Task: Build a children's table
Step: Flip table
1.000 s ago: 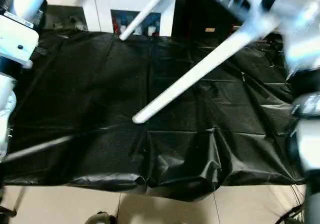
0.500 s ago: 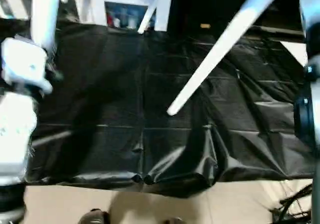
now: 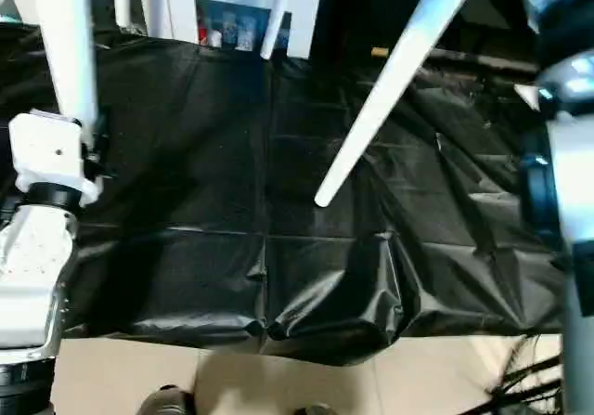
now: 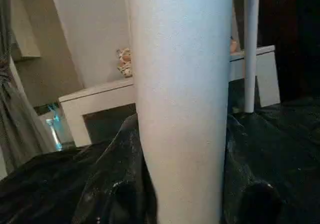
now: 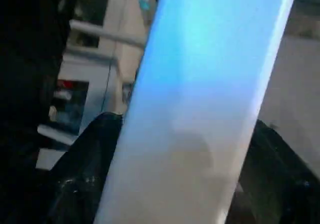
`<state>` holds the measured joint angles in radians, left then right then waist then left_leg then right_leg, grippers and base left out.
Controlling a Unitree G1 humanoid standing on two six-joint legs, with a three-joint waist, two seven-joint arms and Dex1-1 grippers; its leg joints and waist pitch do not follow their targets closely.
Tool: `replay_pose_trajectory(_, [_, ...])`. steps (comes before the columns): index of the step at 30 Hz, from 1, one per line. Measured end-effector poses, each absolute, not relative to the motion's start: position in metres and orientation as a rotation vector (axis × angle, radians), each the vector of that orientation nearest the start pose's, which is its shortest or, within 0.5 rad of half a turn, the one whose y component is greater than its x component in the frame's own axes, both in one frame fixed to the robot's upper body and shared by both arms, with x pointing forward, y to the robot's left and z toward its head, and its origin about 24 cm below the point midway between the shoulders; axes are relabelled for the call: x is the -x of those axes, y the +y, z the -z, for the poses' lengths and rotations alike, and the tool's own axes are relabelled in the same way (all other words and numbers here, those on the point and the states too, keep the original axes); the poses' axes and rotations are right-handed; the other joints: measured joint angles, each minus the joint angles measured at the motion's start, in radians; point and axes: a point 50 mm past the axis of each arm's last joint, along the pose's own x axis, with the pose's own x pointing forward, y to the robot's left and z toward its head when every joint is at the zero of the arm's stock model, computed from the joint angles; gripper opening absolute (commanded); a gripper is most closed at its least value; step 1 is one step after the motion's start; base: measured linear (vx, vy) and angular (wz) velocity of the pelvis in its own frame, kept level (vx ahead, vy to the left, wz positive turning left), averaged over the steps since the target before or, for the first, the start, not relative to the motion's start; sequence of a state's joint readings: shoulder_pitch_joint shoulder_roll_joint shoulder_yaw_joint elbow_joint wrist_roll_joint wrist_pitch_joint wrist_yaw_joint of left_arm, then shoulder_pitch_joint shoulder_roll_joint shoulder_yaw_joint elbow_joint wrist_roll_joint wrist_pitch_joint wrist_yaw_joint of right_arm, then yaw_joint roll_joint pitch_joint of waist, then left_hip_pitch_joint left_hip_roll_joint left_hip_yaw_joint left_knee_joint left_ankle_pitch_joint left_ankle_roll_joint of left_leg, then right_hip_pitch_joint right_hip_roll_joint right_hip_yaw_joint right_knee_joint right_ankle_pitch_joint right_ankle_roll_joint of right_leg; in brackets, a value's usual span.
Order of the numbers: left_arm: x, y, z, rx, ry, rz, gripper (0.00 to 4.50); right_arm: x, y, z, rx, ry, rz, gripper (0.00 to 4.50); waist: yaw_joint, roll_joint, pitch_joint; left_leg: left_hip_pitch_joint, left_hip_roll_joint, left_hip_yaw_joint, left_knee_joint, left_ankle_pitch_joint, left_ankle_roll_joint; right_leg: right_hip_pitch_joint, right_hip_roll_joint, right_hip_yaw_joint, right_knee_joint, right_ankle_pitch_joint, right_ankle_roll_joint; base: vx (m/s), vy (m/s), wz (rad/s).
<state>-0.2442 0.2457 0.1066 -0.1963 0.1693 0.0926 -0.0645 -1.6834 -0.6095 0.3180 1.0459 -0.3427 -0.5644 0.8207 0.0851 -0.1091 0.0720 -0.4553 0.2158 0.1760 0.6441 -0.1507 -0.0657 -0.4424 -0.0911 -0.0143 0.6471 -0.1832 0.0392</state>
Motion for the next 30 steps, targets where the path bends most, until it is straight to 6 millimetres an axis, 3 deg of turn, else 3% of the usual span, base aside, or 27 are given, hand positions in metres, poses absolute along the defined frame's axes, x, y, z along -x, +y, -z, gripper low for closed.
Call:
replay_pose_trajectory(9, [-0.284,0.194,-0.147,-0.402,-0.326,-0.022,1.59,-0.357,-0.129,-0.409,1.381,-0.679,-0.707,4.45,-0.008,-0.004,-0.003,0.000,0.000,-0.004,0.002,0.000,0.000,0.001,0.001,-0.001,0.001,0.002,0.001,0.000,0.000,0.00])
replay_pose_trajectory(12, [-0.285,0.194,-0.146,-0.405,-0.328,-0.020,1.59,-0.354,-0.129,-0.412,1.335,-0.728,-0.726,4.50,-0.011,-0.004,-0.003,0.000,0.001,-0.004,0.002,0.000,0.000,0.001,0.001,-0.001,0.001,0.002,0.001,0.000,0.000,0.00])
replay_pose_trajectory(16, [-0.285,0.196,-0.142,-0.402,-0.328,-0.018,1.59,-0.345,-0.121,-0.413,1.064,-0.871,-0.860,4.50,-0.023,-0.005,-0.003,0.000,0.001,-0.004,0.002,0.000,0.000,0.002,0.001,-0.001,0.001,0.004,0.000,0.000,0.000,0.00])
replay_pose_trajectory(20, [-0.286,0.197,-0.137,-0.387,-0.310,-0.013,1.59,-0.328,-0.118,-0.425,0.837,-0.982,-1.001,4.50,-0.021,-0.008,-0.006,0.003,0.003,-0.004,0.002,0.000,0.000,0.005,0.002,-0.003,0.000,0.004,0.000,0.000,0.000,0.00])
replay_pose_trajectory(23, [-0.286,0.202,-0.128,-0.380,-0.277,-0.017,1.59,-0.326,-0.120,-0.403,0.682,-0.945,-1.144,4.50,-0.021,-0.014,-0.011,0.011,0.003,-0.005,0.002,0.000,0.000,0.013,0.003,-0.002,0.000,0.004,0.000,0.000,0.000,0.00])
replay_pose_trajectory(28, [-0.284,0.206,-0.113,-0.327,-0.222,0.019,1.59,-0.327,-0.121,-0.361,0.499,-0.828,-1.237,4.50,-0.013,-0.018,-0.014,0.019,0.003,-0.007,0.001,0.000,0.000,0.020,0.002,-0.002,-0.001,0.002,0.004,0.000,0.000,0.00])
replay_pose_trajectory(30, [-0.280,0.207,-0.104,-0.294,-0.195,0.089,1.59,-0.322,-0.124,-0.331,0.445,-0.748,-1.252,4.50,-0.002,-0.021,-0.016,0.024,0.003,-0.007,-0.001,0.000,-0.001,0.024,0.002,-0.002,-0.003,0.002,0.005,0.000,0.000,0.00])
